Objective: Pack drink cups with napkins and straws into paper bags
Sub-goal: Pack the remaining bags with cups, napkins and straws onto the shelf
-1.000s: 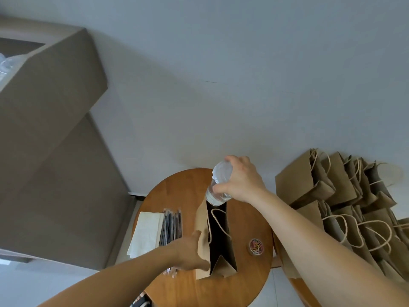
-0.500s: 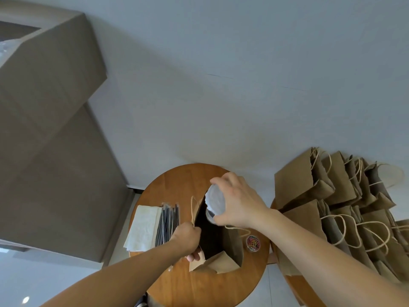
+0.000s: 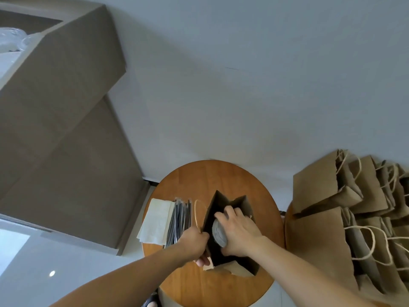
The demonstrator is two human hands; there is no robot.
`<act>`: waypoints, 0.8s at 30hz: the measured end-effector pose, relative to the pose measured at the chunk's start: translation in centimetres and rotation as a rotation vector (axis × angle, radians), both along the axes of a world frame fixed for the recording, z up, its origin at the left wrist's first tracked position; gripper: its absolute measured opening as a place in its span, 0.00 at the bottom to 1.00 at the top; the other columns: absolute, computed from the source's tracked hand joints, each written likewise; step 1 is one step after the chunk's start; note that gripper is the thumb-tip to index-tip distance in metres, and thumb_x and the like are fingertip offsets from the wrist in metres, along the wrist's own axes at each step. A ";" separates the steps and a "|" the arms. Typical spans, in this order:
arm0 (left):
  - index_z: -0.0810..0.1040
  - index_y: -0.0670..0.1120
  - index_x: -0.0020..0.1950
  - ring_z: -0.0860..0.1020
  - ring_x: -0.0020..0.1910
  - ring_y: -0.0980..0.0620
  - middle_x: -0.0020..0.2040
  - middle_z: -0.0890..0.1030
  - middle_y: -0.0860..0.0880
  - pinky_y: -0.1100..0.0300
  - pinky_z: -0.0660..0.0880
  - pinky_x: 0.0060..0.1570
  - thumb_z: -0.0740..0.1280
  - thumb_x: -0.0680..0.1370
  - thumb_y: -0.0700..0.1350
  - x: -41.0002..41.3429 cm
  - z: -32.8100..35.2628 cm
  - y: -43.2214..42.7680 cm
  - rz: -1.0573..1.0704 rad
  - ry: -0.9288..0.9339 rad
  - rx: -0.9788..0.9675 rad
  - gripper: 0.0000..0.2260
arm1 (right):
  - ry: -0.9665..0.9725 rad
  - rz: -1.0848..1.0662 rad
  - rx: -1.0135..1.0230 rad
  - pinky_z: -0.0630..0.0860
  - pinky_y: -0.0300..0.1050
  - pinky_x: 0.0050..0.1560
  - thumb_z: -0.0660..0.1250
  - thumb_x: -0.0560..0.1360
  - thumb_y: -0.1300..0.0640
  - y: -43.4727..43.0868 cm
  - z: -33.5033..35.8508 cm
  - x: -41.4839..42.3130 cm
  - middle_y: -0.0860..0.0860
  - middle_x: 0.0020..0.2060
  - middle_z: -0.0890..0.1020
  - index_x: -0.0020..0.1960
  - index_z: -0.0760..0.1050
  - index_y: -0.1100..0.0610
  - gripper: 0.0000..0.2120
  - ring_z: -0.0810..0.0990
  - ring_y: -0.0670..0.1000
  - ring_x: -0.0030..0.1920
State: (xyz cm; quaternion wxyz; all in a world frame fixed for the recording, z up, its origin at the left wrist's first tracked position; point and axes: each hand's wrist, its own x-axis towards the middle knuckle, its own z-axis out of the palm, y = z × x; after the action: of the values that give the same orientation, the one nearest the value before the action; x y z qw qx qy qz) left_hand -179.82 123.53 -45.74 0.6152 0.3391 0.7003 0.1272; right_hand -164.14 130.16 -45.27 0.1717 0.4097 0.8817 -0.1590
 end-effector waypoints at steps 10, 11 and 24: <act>0.71 0.42 0.59 0.83 0.33 0.48 0.44 0.85 0.39 0.61 0.80 0.34 0.53 0.84 0.44 -0.1 0.0 -0.2 0.008 -0.065 -0.036 0.11 | -0.130 -0.253 -0.086 0.71 0.55 0.65 0.70 0.73 0.51 -0.1 -10.7 -1.8 0.58 0.71 0.61 0.75 0.54 0.52 0.37 0.66 0.60 0.68; 0.71 0.42 0.60 0.83 0.33 0.49 0.43 0.85 0.40 0.62 0.80 0.33 0.54 0.84 0.44 -0.1 0.0 -0.1 0.003 -0.068 -0.034 0.11 | -0.131 -0.252 -0.090 0.70 0.55 0.66 0.69 0.73 0.51 -0.2 -11.4 -1.7 0.58 0.71 0.61 0.75 0.54 0.52 0.36 0.66 0.60 0.68; 0.65 0.47 0.69 0.82 0.33 0.52 0.50 0.84 0.39 0.59 0.82 0.39 0.61 0.81 0.50 -0.5 -0.7 0.8 -0.188 -0.043 0.014 0.17 | -0.034 -0.297 -0.173 0.54 0.56 0.77 0.67 0.73 0.44 -0.1 -10.0 -1.2 0.54 0.74 0.59 0.77 0.55 0.50 0.37 0.58 0.57 0.75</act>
State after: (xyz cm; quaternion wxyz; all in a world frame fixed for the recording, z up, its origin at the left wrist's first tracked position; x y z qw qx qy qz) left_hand -180.37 124.33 -46.45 0.6368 0.4047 0.6513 0.0810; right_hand -165.33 130.02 -55.26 0.1958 0.5217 0.7916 -0.2507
